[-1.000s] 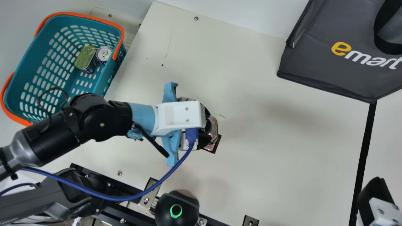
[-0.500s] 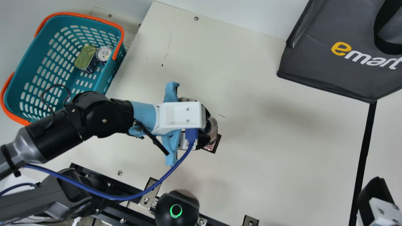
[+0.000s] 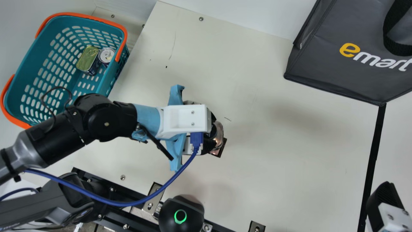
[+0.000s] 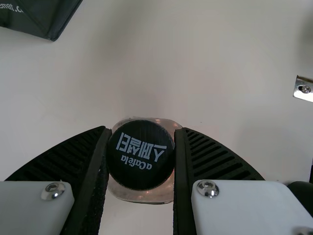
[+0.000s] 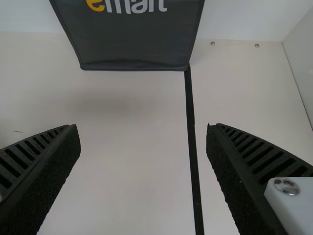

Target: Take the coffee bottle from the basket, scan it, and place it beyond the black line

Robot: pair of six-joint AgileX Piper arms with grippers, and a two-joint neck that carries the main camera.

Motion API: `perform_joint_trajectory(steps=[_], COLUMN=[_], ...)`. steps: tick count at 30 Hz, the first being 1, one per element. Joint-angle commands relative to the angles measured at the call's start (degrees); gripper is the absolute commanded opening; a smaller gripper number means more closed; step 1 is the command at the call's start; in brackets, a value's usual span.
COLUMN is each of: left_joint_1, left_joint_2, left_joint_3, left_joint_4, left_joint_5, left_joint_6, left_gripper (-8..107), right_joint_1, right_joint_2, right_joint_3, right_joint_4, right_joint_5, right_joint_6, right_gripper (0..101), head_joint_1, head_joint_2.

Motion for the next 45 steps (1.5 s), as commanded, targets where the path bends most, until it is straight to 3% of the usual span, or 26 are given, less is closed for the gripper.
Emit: perform_joint_trajectory(steps=[1, 13, 26, 40, 45], left_joint_1=[-0.1, -1.12, -1.44, -1.99, -3.43], left_joint_2=[0.04, 0.09, -0.44, -4.18, -6.63], left_joint_3=[-0.12, -0.33, -1.01, -3.94, -3.39], left_joint_4=[0.06, 0.96, 4.26, 10.1, 13.33], left_joint_5=[-0.15, -0.79, -1.41, 2.01, 0.13], left_joint_6=[-0.3, -2.09, -7.29, -23.47, -28.67], left_gripper=[50, 90, 90, 90, 90], right_joint_1=[0.0, 0.0, 0.0, 0.0, 0.0], right_joint_2=[0.0, 0.0, 0.0, 0.0, 0.0], right_joint_3=[0.0, 0.0, 0.0, 0.0, 0.0], right_joint_4=[0.0, 0.0, 0.0, 0.0, 0.0], right_joint_5=[0.0, 0.0, 0.0, 0.0, 0.0], right_joint_6=[0.0, 0.0, 0.0, 0.0, 0.0], right_gripper=[91, 91, 91, 91, 91], head_joint_1=[-1.48, -1.48, -1.48, -1.48, -1.48], head_joint_2=[0.14, 0.14, 0.14, 0.14, 0.14])
